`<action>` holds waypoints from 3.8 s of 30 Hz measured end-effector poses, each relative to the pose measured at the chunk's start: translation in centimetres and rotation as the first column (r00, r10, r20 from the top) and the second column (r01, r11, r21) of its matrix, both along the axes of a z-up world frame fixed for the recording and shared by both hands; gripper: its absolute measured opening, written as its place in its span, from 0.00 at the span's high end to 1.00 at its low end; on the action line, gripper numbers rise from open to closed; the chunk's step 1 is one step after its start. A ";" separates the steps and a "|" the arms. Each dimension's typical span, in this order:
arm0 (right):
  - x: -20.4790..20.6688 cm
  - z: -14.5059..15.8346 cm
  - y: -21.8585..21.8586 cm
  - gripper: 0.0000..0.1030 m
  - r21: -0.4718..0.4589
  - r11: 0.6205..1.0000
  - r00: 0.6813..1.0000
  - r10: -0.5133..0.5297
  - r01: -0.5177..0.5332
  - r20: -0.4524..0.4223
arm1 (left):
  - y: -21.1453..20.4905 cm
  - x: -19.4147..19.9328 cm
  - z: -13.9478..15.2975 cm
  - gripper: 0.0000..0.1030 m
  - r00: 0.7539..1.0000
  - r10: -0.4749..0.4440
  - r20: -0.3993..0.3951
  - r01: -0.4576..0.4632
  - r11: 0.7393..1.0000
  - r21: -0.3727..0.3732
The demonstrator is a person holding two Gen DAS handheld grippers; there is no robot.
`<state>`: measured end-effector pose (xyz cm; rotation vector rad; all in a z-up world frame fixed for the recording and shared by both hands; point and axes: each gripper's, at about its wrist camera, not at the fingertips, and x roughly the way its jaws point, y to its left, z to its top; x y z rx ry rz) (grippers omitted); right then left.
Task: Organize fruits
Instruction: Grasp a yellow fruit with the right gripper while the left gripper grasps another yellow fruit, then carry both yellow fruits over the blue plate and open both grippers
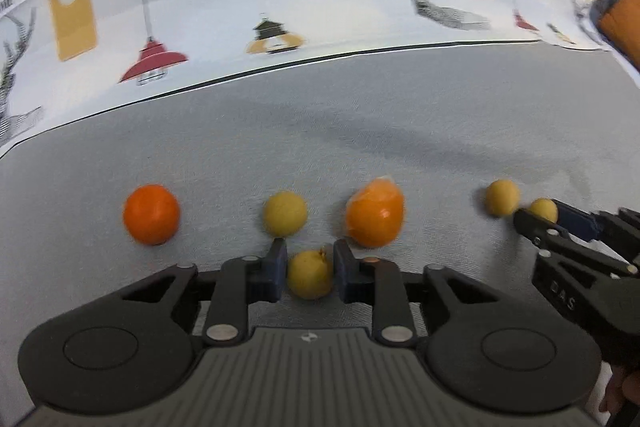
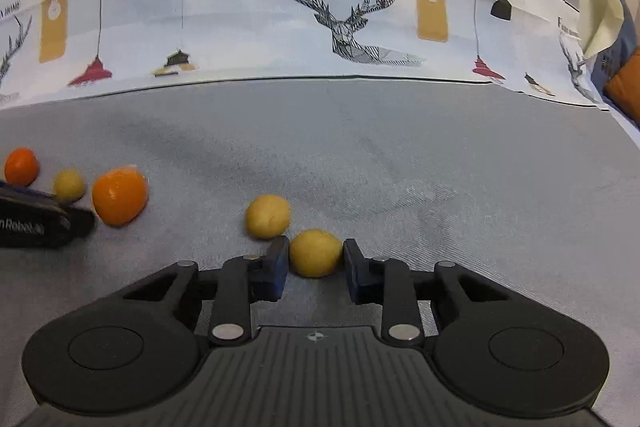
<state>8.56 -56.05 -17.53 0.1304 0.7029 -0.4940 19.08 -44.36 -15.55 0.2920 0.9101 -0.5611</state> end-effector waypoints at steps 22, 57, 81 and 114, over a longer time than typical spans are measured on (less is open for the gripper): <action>-5.6 11.8 8.6 0.71 0.050 0.998 0.952 0.030 -0.048 0.303 | 21.7 -10.6 12.1 0.73 0.972 0.233 -0.026 -0.230 0.968 0.096; -23.9 18.8 41.6 0.71 -0.024 0.799 0.794 0.600 -0.601 0.099 | 43.5 -28.0 18.6 0.73 0.908 0.415 0.061 -0.411 0.909 -0.069; -21.4 17.1 41.9 0.71 0.018 0.798 0.798 0.602 -0.603 0.039 | 45.0 -24.4 17.5 0.73 0.891 0.454 -0.007 -0.453 0.888 -0.074; -0.3 10.0 43.5 0.71 0.076 0.771 0.773 0.635 -0.632 -0.015 | 41.3 -4.5 10.2 0.73 0.907 0.419 -0.050 -0.419 0.908 0.004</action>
